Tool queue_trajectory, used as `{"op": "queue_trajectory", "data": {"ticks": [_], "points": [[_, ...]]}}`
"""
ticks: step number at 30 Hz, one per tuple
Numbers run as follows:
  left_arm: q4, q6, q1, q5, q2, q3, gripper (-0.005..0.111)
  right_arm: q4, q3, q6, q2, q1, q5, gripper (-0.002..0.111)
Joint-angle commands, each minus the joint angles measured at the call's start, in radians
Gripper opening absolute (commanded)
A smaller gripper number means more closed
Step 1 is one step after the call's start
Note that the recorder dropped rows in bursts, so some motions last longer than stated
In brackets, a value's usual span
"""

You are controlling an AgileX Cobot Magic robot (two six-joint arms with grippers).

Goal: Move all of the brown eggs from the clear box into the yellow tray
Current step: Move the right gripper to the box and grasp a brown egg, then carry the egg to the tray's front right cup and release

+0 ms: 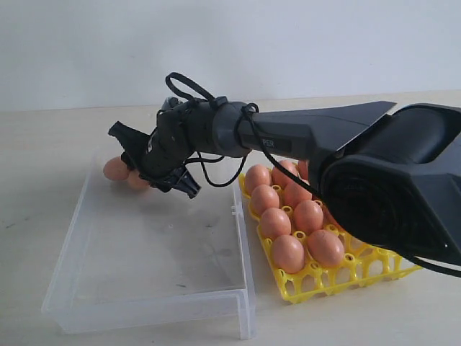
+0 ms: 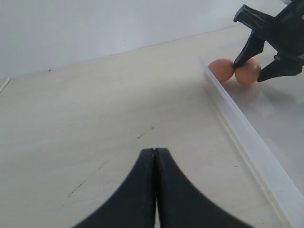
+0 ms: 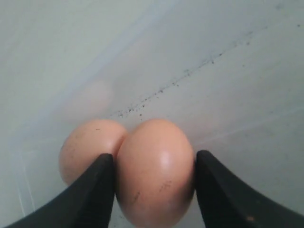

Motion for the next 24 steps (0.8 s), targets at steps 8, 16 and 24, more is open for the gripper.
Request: {"op": "queue_trajectory", "data": {"ticks": [8, 16, 24], "points": [[-0.008, -0.005, 0.002, -0.008, -0.006, -0.004, 0.0, -0.106, 0.184, -0.42, -0.178, 0.003, -0.225, 0.0], [-0.008, -0.005, 0.002, -0.008, -0.006, -0.004, 0.0, 0.053, 0.719, -1.045, -0.553, 0.0, -0.512, 0.0], [-0.008, -0.005, 0.002, -0.008, -0.006, -0.004, 0.0, 0.279, 1.471, -1.347, -1.104, -0.041, -0.947, 0.0]]}}
